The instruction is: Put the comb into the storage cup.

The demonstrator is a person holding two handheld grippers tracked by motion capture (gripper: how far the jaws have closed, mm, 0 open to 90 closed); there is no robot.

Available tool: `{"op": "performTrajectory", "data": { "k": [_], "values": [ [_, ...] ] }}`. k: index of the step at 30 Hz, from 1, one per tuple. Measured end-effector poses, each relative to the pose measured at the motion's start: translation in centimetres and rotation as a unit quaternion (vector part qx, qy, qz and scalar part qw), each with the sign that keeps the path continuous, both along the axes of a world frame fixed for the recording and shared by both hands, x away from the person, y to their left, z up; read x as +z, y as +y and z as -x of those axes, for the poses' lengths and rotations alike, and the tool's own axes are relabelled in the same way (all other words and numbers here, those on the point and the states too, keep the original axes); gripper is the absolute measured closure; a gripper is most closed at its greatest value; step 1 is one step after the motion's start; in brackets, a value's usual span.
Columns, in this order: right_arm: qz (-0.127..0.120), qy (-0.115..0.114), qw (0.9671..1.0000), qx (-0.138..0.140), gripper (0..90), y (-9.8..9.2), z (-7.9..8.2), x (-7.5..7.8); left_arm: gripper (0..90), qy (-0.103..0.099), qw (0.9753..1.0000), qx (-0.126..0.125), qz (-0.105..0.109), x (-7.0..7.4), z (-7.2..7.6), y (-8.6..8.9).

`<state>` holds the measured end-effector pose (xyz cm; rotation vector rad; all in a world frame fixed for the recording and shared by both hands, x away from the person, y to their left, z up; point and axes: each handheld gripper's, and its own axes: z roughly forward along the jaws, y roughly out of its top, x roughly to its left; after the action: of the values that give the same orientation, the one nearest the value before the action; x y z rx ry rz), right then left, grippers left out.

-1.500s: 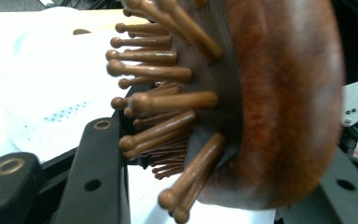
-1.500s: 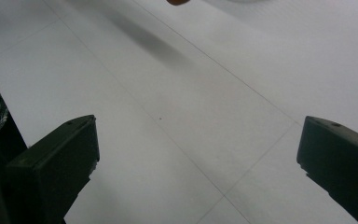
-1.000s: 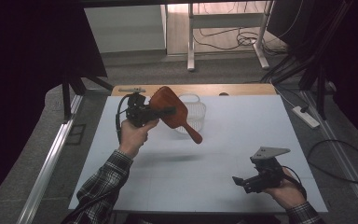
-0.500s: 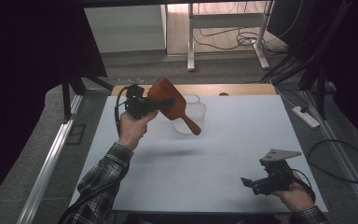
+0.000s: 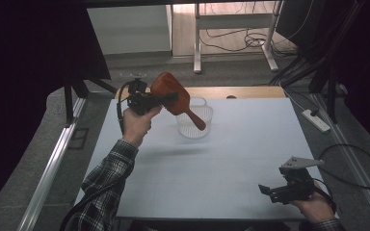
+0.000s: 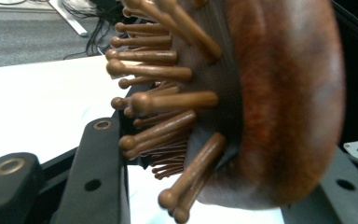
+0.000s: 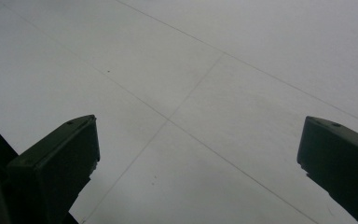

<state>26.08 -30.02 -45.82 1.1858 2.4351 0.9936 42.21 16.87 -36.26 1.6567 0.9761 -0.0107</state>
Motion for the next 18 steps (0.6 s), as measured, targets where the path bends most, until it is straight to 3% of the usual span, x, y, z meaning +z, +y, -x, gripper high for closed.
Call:
{"op": "performTrajectory", "data": {
  "k": [8, 18],
  "values": [
    [0.003, 0.001, 0.9996, -0.028, 0.0, -1.1, 0.8, 0.1, 53.0, -0.002, 0.9999, 0.015, -0.003, 0.4, -0.8, 0.3],
    [-0.003, 0.005, 0.9991, -0.041, 0.0, -1.8, 1.4, 0.3, 53.0, -0.002, 0.9993, 0.038, -0.004, 0.1, -1.9, 0.4]
  ]
}}
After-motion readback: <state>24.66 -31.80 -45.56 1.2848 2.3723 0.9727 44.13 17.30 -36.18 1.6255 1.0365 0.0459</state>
